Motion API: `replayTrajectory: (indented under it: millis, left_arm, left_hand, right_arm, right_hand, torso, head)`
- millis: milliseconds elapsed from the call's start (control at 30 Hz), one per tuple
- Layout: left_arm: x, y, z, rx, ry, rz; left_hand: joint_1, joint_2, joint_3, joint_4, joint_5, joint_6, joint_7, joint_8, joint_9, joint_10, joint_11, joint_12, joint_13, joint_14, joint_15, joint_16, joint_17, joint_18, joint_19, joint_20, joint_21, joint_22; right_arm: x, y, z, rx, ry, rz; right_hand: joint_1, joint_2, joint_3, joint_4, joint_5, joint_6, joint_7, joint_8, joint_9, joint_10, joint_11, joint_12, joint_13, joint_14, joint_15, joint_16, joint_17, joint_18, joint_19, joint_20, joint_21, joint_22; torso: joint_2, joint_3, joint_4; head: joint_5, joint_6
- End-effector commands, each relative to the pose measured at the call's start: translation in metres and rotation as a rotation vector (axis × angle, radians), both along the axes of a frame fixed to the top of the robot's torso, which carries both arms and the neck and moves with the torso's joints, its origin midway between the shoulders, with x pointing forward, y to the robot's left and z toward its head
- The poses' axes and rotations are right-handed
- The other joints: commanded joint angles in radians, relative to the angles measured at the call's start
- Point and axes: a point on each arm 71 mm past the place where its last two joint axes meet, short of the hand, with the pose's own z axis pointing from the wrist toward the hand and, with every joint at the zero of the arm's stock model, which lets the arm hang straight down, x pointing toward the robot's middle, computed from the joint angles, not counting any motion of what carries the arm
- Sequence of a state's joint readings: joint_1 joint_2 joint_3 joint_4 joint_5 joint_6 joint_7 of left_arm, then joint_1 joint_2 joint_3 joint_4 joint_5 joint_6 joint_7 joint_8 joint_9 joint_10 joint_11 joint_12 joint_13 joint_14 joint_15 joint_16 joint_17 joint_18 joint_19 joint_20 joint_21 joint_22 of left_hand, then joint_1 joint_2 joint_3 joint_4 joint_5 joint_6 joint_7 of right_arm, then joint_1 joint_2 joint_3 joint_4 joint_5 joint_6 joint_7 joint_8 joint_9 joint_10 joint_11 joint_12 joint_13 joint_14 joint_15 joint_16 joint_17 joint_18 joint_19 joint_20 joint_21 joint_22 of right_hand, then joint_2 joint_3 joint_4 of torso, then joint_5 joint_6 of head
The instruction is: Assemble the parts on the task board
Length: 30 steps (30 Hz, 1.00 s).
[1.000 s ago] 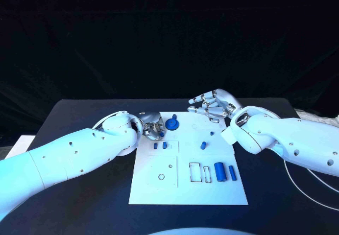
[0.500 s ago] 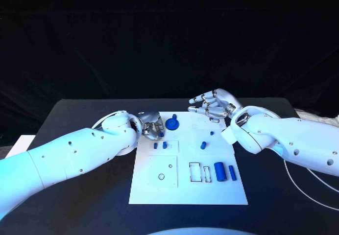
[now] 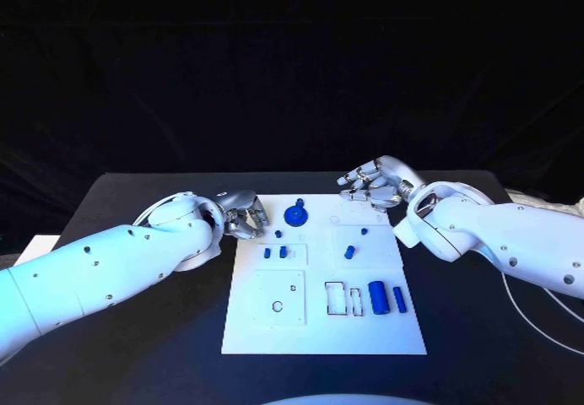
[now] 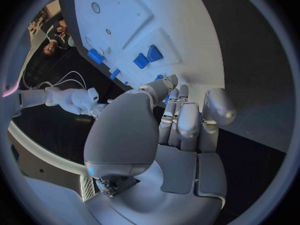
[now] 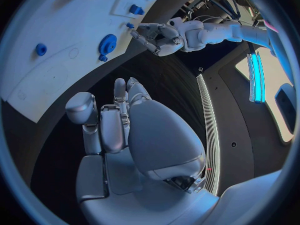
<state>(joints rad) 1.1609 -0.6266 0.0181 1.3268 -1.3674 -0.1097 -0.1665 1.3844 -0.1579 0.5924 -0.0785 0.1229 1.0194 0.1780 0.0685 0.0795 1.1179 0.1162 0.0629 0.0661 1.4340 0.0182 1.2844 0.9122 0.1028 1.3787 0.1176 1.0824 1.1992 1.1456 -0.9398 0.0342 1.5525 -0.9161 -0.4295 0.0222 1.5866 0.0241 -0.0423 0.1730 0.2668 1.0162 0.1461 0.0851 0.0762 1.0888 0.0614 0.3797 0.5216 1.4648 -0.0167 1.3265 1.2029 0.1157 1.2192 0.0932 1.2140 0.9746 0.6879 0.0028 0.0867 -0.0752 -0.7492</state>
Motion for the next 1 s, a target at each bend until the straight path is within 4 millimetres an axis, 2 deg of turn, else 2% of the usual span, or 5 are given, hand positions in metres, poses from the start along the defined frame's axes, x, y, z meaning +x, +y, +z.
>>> replayTrajectory:
  millis: [33,200,367,633,1000]
  left_arm:
    - [0.0,0.009,0.012,-0.352,0.083,0.068]
    - [-0.007,0.025,0.019,-0.851,0.304,0.213]
    - [-0.02,0.033,0.017,-1.197,0.491,0.32]
    - [-0.033,0.041,0.017,-1.324,0.552,0.345]
    - [-0.036,0.049,0.017,-1.346,0.533,0.359]
  left_hand:
    - [0.011,0.007,0.014,-0.003,0.003,0.009,0.005,0.005,0.0,0.032,-0.007,0.025,0.006,-0.014,-0.001,-0.018,-0.03,0.005,0.004,-0.001,0.018,0.016]
    - [-0.011,0.016,0.005,0.014,-0.001,0.026,0.005,0.014,0.0,0.047,-0.009,0.045,0.009,-0.102,-0.002,-0.133,-0.228,0.036,-0.077,-0.001,-0.134,-0.09]
    - [-0.035,0.022,-0.041,0.031,-0.004,0.035,0.001,0.024,0.001,0.052,-0.014,0.07,0.014,-0.158,-0.001,-0.197,-0.332,0.058,-0.15,0.0,-0.26,-0.173]
    - [-0.039,0.03,-0.075,0.035,-0.002,0.036,0.0,0.03,0.0,0.048,-0.015,0.086,0.016,-0.184,-0.003,-0.226,-0.382,0.067,-0.178,0.0,-0.317,-0.211]
    - [-0.034,0.036,-0.088,0.033,-0.002,0.04,-0.003,0.035,0.001,0.051,-0.018,0.097,0.018,-0.189,-0.005,-0.233,-0.396,0.07,-0.185,-0.001,-0.336,-0.224]
  right_arm:
    - [-0.001,-0.004,-0.004,-0.21,-0.025,0.072]
    - [-0.002,-0.011,-0.008,-0.425,-0.056,0.102]
    - [-0.007,-0.013,-0.014,-0.639,-0.089,0.123]
    - [-0.014,-0.008,-0.02,-0.803,-0.119,0.145]
    - [-0.02,0.001,-0.029,-0.848,-0.105,0.18]
  right_hand:
    - [0.017,-0.008,0.033,-0.001,-0.002,0.025,0.011,-0.006,-0.003,0.011,0.011,-0.089,-0.085,0.036,0.01,-0.003,0.0,0.005,0.005,0.003,-0.003,0.002]
    - [0.019,-0.038,0.07,0.003,-0.009,0.039,0.014,-0.011,-0.004,-0.015,0.027,-0.208,-0.19,0.038,0.023,0.001,0.006,0.005,0.005,0.015,-0.002,0.003]
    - [0.001,-0.063,0.086,0.016,-0.035,0.047,0.009,-0.015,-0.005,-0.018,0.032,-0.253,-0.254,0.038,0.027,0.003,0.008,0.006,0.004,0.021,-0.004,0.001]
    - [-0.013,-0.088,0.099,0.026,-0.052,0.047,0.007,-0.02,-0.007,-0.018,0.034,-0.28,-0.31,0.038,0.029,0.001,0.004,0.007,0.004,0.022,-0.006,-0.002]
    - [-0.008,-0.089,0.12,0.025,-0.057,0.053,0.003,-0.019,-0.006,-0.012,0.031,-0.29,-0.346,0.037,0.025,0.0,0.003,0.007,0.004,0.019,-0.009,-0.004]
  torso:
    - [-0.003,0.0007,0.0024]
    - [-0.004,-0.0029,0.0039]
    - [-0.005,-0.0047,0.0063]
    - [-0.004,-0.0041,0.004]
    - [-0.003,-0.0033,0.0027]
  head:
    - [-0.004,0.005]
    - [-0.023,0.008]
    - [-0.039,0.012]
    - [-0.04,0.015]
    - [-0.041,0.015]
